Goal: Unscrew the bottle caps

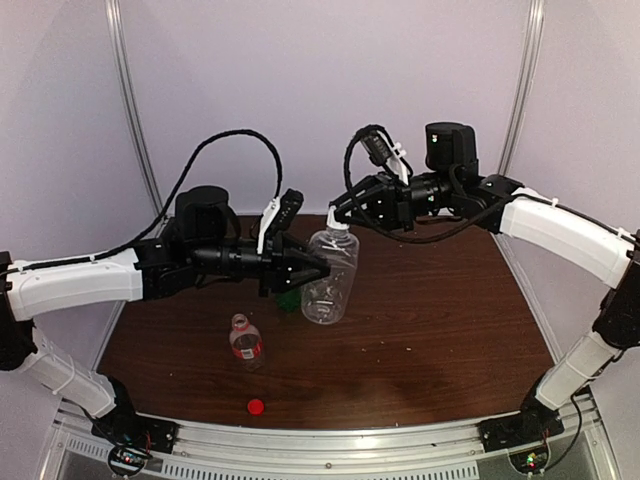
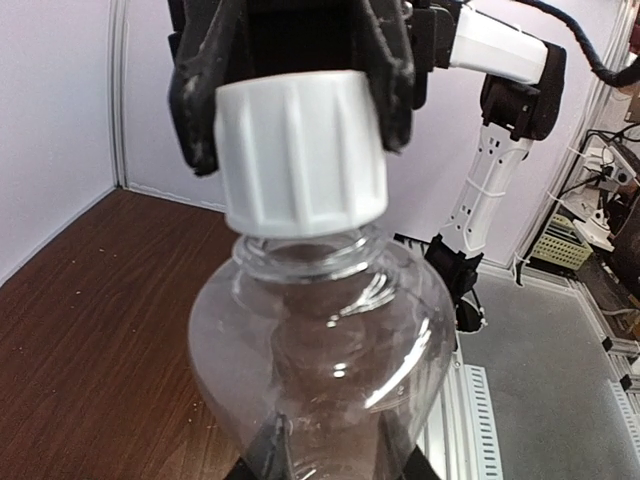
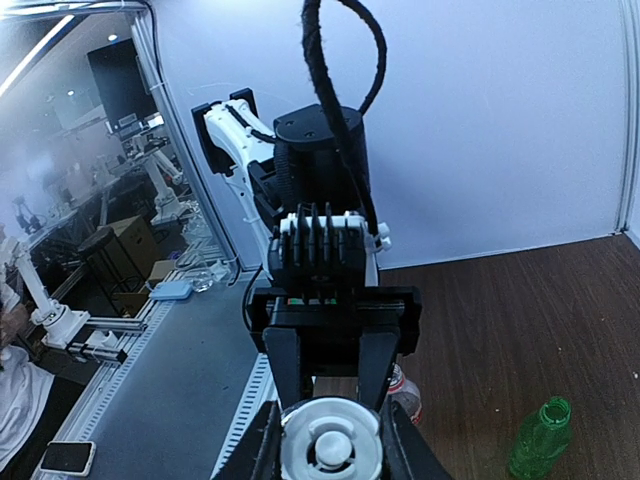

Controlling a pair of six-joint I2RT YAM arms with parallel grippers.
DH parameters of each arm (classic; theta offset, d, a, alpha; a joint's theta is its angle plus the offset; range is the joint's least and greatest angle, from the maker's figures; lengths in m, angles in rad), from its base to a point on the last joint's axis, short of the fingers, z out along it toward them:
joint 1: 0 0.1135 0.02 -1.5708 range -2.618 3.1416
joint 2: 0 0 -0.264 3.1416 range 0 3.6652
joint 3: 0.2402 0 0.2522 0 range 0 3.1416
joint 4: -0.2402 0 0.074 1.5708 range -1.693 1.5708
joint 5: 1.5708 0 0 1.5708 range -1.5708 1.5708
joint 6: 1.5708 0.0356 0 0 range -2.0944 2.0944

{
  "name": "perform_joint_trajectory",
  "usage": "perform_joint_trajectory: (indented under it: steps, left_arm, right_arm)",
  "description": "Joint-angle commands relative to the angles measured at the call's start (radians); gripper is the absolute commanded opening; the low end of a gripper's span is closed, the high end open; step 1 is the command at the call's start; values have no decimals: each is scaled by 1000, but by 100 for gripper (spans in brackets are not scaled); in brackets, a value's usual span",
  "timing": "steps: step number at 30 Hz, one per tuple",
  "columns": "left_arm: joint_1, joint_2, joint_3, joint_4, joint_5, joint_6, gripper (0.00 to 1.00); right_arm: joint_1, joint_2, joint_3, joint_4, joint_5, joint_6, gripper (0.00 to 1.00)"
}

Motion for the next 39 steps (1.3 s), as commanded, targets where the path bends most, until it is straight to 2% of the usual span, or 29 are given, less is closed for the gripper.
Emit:
perform_joint_trajectory:
  steps: [1,5,13,18,29,35,39]
  left_arm:
    - [-9,-34,1,138,108,16,11]
    - [-9,-36,-4,136,78,14,11]
    - [-9,-24,15,103,-48,14,11]
    - [-9,-15,29,72,-161,13,11]
    - [-9,11,54,64,-244,-12,10]
    - [-9,25,67,64,-265,-14,8]
    - [-8,27,68,60,-283,-13,8]
  right_arm:
    - [7,24,24,25,-93,-18,19]
    - [6,6,32,-9,49,14,26]
    - [8,-57,13,-4,278,135,61]
    - [21,-100,1,4,413,196,76]
    - [135,-113,59,-158,862,241,82]
    - [172,-98,61,-173,909,241,82]
    - [179,-91,65,-177,918,237,76]
